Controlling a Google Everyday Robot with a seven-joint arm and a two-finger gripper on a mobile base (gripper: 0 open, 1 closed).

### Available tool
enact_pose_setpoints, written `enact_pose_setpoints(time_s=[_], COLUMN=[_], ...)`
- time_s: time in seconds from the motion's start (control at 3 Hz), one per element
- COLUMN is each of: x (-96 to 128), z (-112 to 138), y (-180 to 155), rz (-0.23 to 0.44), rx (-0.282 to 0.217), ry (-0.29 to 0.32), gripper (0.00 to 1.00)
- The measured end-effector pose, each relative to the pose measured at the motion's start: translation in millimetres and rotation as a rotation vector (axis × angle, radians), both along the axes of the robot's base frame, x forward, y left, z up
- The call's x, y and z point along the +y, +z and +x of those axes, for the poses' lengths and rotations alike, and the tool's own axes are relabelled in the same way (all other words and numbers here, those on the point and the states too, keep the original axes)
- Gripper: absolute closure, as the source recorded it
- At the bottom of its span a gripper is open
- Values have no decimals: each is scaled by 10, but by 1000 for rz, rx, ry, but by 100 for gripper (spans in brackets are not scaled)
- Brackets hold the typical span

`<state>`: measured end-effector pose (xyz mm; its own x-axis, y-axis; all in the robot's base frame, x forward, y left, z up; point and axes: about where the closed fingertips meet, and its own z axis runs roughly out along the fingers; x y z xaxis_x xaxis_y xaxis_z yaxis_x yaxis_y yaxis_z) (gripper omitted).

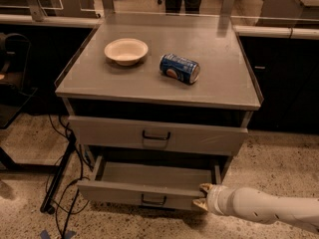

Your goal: Open middle drawer

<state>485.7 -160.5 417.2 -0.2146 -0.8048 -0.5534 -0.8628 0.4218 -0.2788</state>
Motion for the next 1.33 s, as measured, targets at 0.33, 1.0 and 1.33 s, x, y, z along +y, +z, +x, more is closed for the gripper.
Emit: enact_pose_setpoints(time_s=[0.33, 1.0, 1.33], x=[1, -55, -98], z=[-6, -149, -282], y=[0, 57, 61], rz=[0, -6, -4], rx=[0, -6, -10], ry=[1, 9, 0], gripper=[85, 100, 100])
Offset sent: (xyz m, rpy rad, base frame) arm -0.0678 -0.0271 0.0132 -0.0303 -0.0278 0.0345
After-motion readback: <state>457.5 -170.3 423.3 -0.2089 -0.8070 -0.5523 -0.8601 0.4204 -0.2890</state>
